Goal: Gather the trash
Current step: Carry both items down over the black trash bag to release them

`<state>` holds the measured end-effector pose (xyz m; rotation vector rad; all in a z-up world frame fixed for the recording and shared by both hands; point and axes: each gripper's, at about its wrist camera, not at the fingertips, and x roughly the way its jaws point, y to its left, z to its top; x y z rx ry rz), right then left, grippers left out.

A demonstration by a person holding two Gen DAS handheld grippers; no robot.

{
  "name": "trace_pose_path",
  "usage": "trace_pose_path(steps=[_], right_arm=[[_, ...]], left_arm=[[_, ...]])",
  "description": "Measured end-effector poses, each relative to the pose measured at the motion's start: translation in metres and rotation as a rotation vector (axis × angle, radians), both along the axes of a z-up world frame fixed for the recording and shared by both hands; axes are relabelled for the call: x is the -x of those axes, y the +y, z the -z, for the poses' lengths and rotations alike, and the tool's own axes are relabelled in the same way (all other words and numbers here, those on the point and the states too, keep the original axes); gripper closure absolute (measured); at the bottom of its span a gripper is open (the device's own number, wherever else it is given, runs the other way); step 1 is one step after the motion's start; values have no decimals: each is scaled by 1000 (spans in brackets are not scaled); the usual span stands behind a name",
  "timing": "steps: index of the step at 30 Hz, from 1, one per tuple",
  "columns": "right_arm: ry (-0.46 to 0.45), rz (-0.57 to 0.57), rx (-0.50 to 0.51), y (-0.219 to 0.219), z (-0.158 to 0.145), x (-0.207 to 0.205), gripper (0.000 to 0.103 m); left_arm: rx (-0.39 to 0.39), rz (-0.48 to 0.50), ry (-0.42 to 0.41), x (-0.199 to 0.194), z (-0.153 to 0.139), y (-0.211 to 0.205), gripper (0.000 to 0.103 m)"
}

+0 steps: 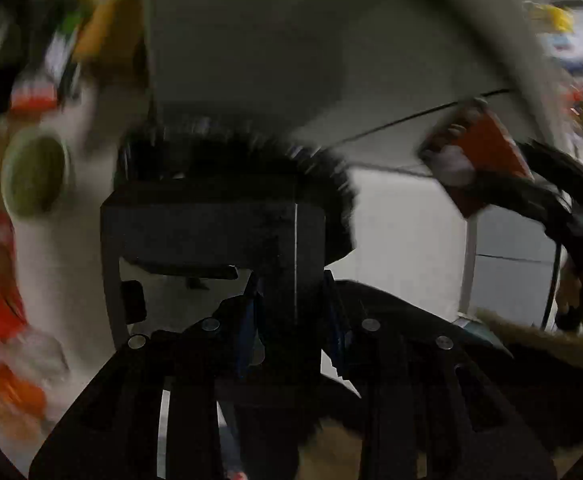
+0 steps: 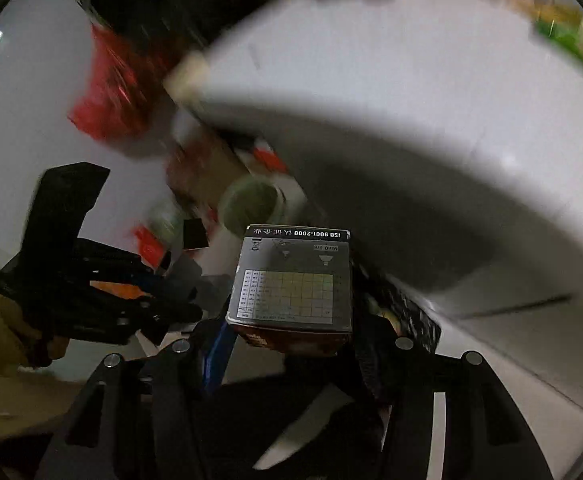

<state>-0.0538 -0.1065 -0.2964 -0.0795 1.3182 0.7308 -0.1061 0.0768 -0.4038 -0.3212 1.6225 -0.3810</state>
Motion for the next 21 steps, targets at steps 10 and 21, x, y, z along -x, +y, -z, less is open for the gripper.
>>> trace_pose_path(steps=[10, 21], right_arm=[[13, 111, 254, 16, 132, -9, 22], [-156, 62, 54, 5, -11, -7, 14]], left_arm=[[-235, 33, 82, -47, 116, -1, 21], [-124, 177, -238, -29, -68, -16, 16]])
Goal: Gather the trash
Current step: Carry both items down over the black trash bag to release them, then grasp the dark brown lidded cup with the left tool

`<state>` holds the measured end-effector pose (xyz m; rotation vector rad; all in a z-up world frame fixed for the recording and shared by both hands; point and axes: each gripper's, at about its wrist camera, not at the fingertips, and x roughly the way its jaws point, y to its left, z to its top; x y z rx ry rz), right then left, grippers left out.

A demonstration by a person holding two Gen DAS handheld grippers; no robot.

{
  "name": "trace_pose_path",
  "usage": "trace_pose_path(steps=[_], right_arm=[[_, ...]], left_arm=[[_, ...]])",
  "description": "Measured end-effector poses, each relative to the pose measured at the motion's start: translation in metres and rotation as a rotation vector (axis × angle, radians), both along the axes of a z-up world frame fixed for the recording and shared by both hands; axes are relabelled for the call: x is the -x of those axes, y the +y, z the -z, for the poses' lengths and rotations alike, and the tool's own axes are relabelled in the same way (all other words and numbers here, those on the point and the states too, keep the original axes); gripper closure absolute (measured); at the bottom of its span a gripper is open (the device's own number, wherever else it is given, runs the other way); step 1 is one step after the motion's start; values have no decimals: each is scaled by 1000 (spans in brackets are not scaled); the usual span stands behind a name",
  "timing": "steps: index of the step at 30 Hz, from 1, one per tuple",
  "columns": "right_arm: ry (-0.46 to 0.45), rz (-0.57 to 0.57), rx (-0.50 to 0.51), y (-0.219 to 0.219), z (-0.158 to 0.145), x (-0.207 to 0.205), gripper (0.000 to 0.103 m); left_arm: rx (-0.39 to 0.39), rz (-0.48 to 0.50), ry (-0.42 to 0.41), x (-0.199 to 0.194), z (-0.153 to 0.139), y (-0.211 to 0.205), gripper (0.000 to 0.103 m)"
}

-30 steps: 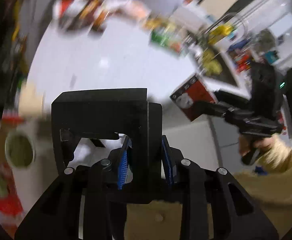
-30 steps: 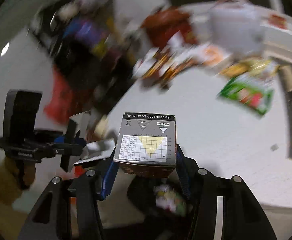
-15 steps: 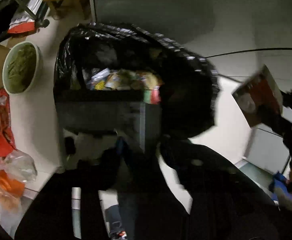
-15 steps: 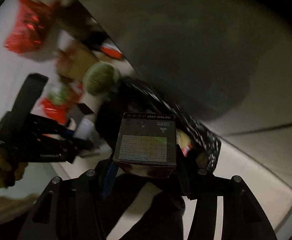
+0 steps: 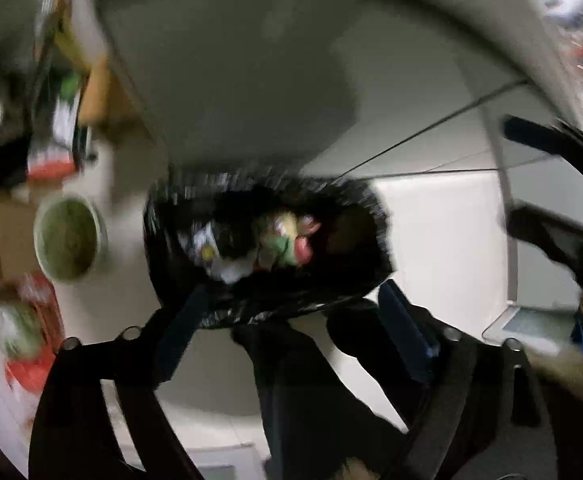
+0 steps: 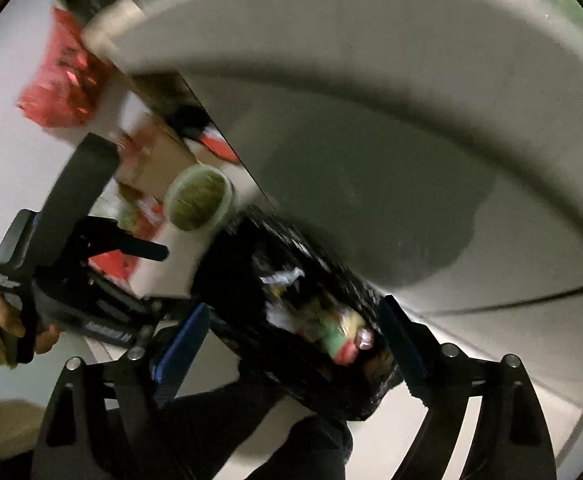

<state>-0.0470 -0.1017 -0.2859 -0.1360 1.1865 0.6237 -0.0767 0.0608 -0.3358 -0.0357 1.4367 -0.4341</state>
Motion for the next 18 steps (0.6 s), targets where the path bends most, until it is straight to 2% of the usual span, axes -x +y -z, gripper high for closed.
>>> trace_pose_path(steps=[4, 8, 12, 16, 18], right_arm=[[-98, 28, -62, -17, -63, 5, 9], [-198, 86, -113, -36, -109, 3, 7], [-286, 169, -137, -54, -136, 2, 6], [-293, 244, -139, -76, -132, 4, 6], [-272, 278, -152, -89, -130, 6, 6]], left_arm=[[52, 41, -161, -1, -89, -10, 15], [97, -14, -364, -39, -156, -16, 11], [66, -147, -463, -101, -174, -26, 11], [28, -339, -431, -176, -166, -39, 11], [-31, -409, -419, -212, -158, -45, 11]])
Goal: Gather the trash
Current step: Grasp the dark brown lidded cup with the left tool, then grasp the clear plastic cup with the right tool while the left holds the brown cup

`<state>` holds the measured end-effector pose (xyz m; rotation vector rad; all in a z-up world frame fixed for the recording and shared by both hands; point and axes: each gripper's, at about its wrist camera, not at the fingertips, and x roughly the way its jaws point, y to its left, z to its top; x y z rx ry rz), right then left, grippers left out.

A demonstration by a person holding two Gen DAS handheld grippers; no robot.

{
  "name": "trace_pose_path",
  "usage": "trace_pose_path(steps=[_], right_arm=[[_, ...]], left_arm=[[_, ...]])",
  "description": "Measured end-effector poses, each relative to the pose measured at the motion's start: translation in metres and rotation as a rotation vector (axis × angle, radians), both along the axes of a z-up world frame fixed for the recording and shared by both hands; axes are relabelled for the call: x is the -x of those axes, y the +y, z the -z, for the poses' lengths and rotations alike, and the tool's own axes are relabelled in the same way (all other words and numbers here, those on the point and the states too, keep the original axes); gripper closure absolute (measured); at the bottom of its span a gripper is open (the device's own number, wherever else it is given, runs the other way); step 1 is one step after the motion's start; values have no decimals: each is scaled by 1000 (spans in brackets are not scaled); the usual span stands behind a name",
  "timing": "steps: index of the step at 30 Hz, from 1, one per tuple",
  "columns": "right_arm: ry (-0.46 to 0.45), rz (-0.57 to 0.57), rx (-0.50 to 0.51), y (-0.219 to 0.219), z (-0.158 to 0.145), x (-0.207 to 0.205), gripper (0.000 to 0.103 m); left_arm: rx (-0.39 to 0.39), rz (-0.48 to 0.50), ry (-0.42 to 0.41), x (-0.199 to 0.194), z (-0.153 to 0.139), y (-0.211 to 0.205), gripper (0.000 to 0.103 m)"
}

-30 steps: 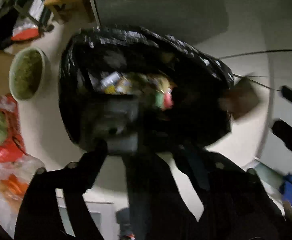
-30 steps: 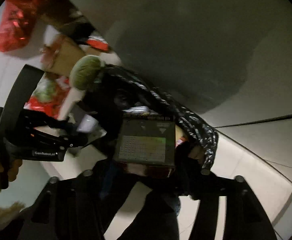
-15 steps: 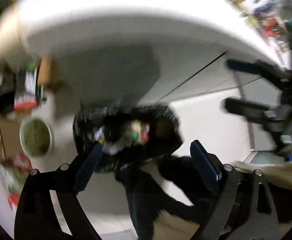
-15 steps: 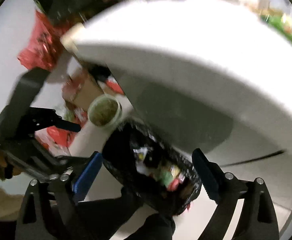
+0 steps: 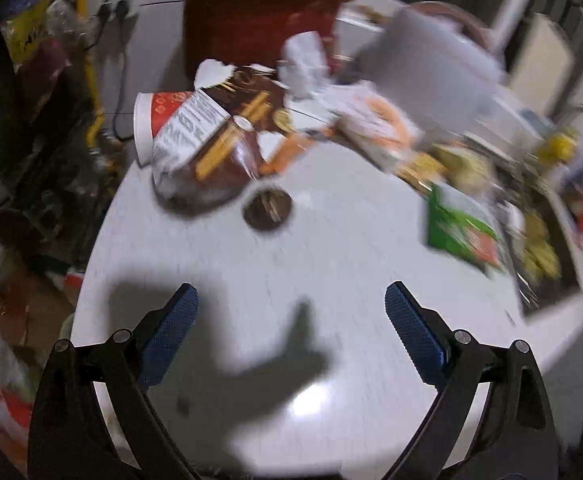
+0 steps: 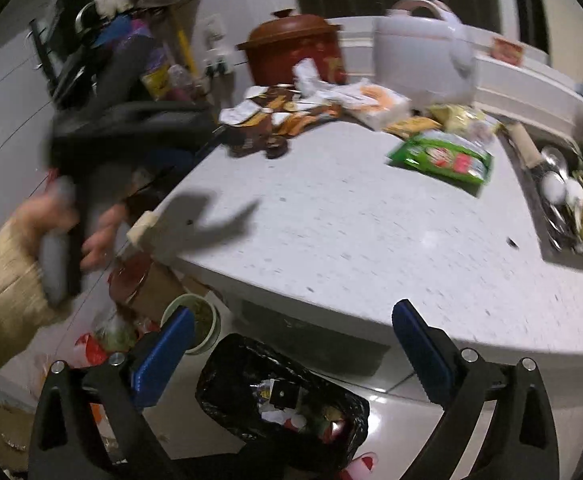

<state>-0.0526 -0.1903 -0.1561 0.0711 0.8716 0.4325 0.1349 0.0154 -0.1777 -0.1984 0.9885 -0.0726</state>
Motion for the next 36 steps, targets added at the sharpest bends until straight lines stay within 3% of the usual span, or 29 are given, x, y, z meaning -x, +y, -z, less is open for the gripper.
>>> trace_pose_path(steps=[7, 15, 17, 19, 20, 24, 32, 36], right_arm=[[14, 65, -13, -29, 6, 13, 6], [22, 122, -29, -60, 9, 12, 6], [29, 128, -35, -65, 10, 10, 6], [40, 135, -44, -70, 11, 6, 6], [39, 139, -47, -72, 11, 3, 6], [20, 150, -58, -80, 6, -12, 6], [-136, 224, 22, -98, -28, -95, 6], [-136, 271, 46, -112, -30, -184, 10]], left_arm=[[-69, -132, 75, -55, 26, -14, 11], [-58, -231, 98, -78, 45, -13, 13], [-81, -233, 76, -76, 46, -12, 24], [-103, -208, 57, -74, 44, -14, 59], [-94, -192, 55, -72, 43, -15, 64], [-27, -158, 62, -62, 41, -10, 64], [91, -47, 7, 17, 13, -1, 64], [121, 0, -8, 57, -2, -6, 64]])
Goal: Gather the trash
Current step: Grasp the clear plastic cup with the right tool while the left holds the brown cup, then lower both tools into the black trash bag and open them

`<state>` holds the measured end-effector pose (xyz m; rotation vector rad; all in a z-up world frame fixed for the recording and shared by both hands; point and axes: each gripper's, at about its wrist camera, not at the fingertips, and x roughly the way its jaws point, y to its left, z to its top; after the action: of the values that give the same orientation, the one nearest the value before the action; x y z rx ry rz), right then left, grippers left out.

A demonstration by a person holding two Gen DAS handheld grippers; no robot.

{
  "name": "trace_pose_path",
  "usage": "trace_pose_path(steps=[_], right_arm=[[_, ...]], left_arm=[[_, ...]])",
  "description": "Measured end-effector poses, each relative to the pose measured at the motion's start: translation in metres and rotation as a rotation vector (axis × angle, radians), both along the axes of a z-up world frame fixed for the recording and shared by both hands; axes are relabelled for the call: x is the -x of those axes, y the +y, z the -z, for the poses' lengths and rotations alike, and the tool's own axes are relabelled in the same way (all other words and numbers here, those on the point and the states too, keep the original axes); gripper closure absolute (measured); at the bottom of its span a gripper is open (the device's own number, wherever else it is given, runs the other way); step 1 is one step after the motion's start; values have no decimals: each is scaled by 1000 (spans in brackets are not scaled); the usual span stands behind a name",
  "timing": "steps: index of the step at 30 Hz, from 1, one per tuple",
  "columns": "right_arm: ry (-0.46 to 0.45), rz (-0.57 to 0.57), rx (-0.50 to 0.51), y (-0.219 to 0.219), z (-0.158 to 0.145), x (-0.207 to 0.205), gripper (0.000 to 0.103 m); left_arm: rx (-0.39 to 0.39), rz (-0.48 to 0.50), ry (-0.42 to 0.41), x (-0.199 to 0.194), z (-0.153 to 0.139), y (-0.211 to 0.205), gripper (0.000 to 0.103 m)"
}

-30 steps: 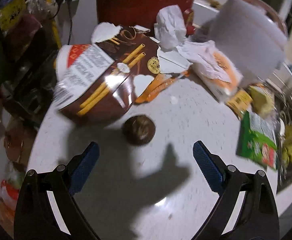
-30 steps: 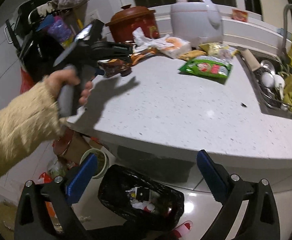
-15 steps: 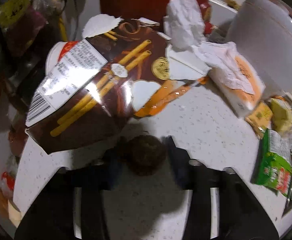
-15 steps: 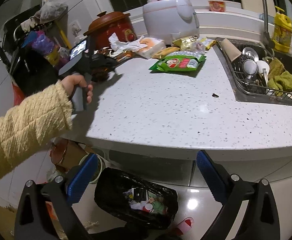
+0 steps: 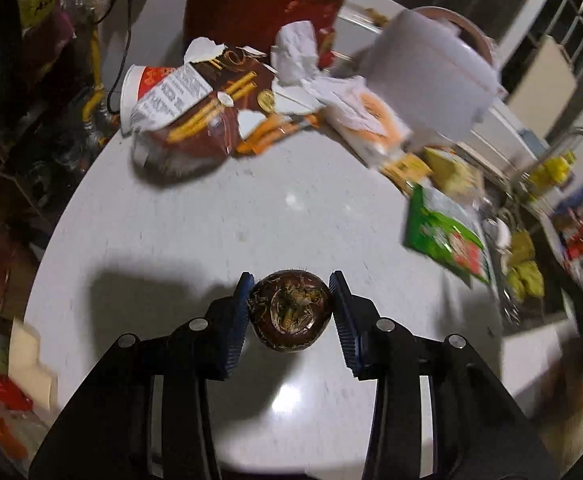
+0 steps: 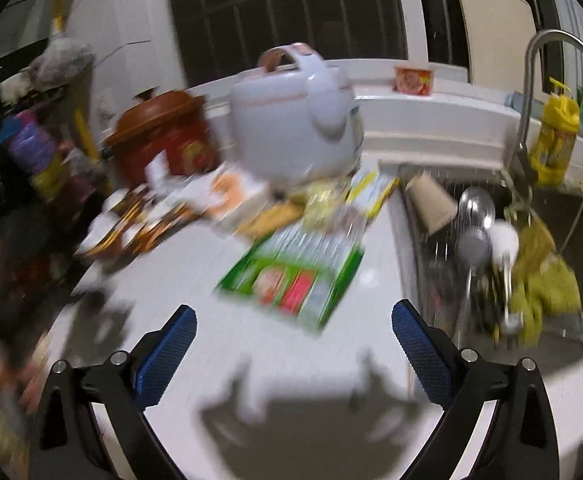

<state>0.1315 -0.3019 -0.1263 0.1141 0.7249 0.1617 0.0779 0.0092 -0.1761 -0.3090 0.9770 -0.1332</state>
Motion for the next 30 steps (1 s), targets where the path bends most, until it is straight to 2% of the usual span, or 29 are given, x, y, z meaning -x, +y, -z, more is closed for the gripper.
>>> trace_pose_path(steps=[3, 7, 8, 10, 11, 13, 17, 20, 24, 26, 30], right_arm=[[88, 48, -31, -13, 15, -68, 15], [182, 86, -17, -20, 43, -122, 16], [208, 89, -9, -20, 51, -133, 20], [243, 79, -12, -17, 62, -144, 35], [268, 69, -27, -17, 68, -149, 54], [281, 59, -49, -15, 71, -150, 56], [233, 45, -72, -17, 53, -134, 57], [162, -4, -94, -17, 20, -105, 57], [86, -161, -121, 1, -24, -43, 57], [77, -269, -149, 21, -40, -1, 56], [128, -456, -162, 64, -36, 73, 56]], left_arm=[[12, 11, -6, 28, -6, 1, 64], [39, -10, -1, 43, -11, 5, 64], [37, -14, -2, 47, -12, 6, 64], [30, -31, 4, 54, -12, 12, 64], [32, -34, 8, 56, -12, 14, 64], [34, -42, 12, 58, -12, 19, 64], [39, -41, 2, 59, -16, 25, 64], [49, -24, -11, 61, -21, 29, 64], [33, 34, -34, 76, -30, 39, 64], [-7, 75, -44, 92, -32, 47, 64], [-51, 114, -3, 124, -19, 65, 64]])
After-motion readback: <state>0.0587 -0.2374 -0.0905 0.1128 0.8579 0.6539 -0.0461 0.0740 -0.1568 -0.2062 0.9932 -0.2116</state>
